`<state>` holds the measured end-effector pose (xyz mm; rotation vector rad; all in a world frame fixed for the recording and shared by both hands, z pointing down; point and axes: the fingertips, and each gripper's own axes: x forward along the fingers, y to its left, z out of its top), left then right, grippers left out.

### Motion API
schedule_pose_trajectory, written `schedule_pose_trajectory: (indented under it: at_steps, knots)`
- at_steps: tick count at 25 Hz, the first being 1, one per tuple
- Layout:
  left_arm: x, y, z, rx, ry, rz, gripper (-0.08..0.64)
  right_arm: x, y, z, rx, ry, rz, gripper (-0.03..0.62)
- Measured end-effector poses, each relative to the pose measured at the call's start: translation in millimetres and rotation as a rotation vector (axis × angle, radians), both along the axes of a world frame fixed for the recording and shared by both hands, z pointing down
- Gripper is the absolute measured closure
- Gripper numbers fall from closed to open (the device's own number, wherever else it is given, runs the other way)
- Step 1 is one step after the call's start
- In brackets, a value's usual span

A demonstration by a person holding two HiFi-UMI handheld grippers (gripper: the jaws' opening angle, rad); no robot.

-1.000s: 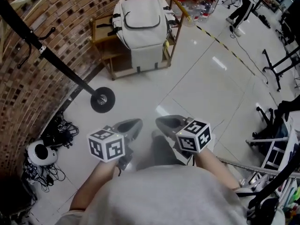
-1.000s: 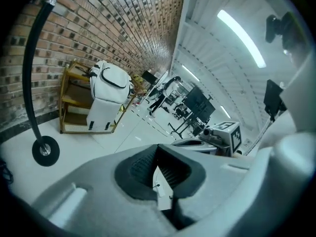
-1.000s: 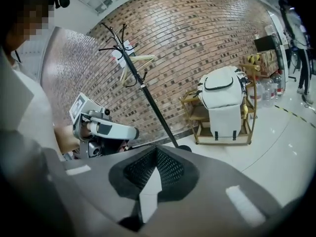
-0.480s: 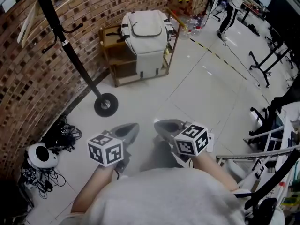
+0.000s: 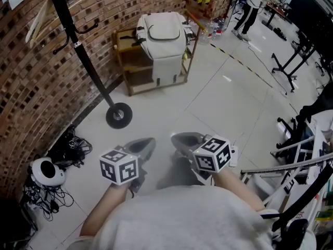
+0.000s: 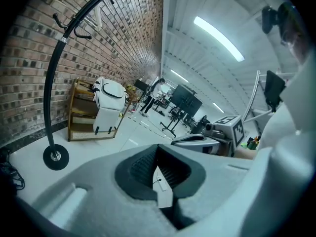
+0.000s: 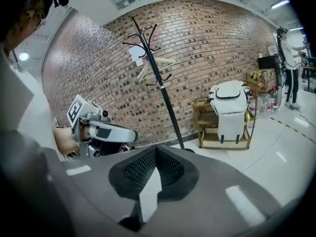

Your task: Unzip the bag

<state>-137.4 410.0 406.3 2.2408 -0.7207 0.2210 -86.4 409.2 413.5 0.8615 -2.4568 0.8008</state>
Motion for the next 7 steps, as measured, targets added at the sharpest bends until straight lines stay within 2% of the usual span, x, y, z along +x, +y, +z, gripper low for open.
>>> schedule_pose_trajectory:
  at_steps: [7]
  knots:
    - [-13, 42, 21, -0.003, 0.005, 0.012, 0.558, -11, 45, 23, -0.005, 0.013, 0.015, 0.591]
